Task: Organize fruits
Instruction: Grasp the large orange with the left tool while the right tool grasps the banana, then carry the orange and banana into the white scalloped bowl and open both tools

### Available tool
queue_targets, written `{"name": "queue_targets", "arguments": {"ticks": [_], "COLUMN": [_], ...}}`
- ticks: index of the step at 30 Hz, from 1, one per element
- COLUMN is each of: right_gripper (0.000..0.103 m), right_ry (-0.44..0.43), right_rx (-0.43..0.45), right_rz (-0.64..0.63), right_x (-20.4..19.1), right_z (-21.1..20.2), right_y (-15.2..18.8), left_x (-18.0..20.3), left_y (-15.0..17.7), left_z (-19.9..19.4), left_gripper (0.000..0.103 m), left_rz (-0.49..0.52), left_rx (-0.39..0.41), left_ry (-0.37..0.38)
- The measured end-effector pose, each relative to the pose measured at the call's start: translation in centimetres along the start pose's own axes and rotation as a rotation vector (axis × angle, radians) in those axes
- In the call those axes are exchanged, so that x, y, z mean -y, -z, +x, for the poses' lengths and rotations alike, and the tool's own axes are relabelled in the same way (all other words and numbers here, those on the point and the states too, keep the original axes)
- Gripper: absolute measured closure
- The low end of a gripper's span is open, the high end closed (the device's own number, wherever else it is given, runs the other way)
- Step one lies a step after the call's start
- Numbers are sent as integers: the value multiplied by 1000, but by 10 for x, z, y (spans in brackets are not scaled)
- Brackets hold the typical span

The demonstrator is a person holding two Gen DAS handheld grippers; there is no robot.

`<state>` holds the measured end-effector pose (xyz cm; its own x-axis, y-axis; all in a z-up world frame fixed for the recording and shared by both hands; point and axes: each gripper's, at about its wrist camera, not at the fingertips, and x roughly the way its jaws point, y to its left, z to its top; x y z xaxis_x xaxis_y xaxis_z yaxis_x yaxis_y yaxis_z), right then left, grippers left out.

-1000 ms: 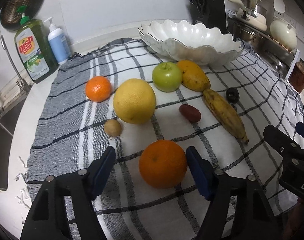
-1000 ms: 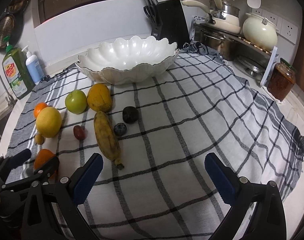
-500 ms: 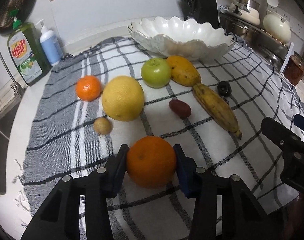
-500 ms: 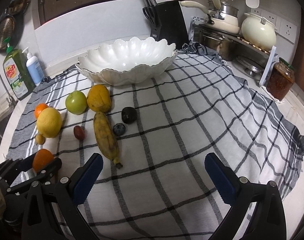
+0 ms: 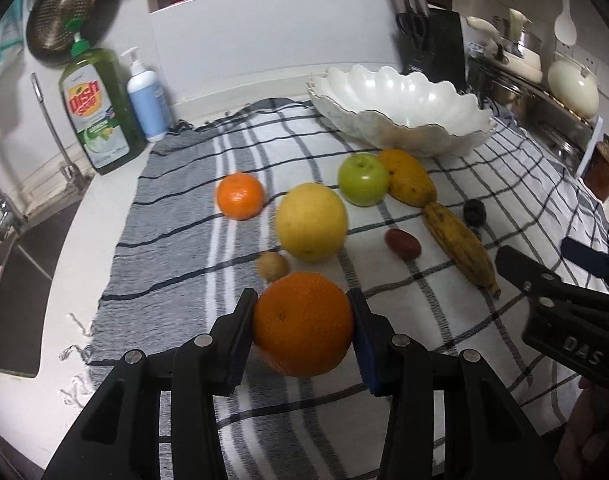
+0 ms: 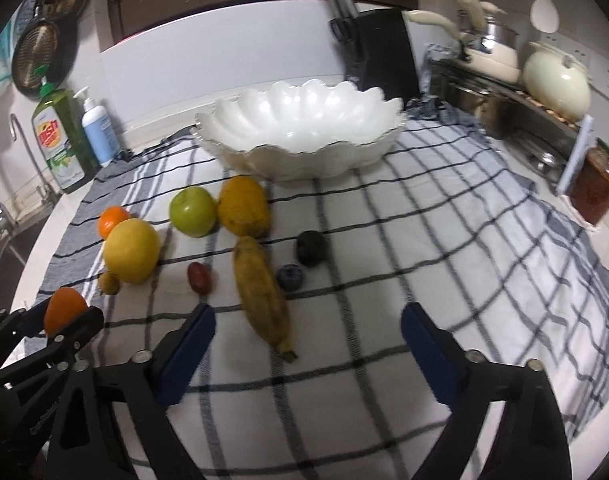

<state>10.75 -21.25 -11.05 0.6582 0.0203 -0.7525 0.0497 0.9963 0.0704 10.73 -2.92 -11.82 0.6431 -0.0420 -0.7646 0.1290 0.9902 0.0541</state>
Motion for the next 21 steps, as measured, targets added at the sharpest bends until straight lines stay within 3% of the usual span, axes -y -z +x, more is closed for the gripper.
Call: {"name": "queue_targets", "arguments": {"ticks": [4,8,13,17,21], "right_gripper": [37,49,51,61,64], "right_ry": [-65,-60,-57,-64,-67], "right_rx": [-44,-76,-68,-79,-93], "right_rz": [-16,-37,-71,-94,-108], "right_x": [-8,-11,-17,-21,-25], "right_z": [18,34,39,43,50], "right_y": [-1,0,-1,-2,-2], "left_x": [-5,-7,-7,-9,-12], "left_y": [1,1,1,1,1], "left_z": [1,1,-1,-2,-3], "left_gripper": [58,58,58,58,58], "left_rz": [-11,-17,-21,-31,-41], "left_rx": [-1,2,10,13,17], "left_ry": [-8,-10,-7,-5,-7]}}
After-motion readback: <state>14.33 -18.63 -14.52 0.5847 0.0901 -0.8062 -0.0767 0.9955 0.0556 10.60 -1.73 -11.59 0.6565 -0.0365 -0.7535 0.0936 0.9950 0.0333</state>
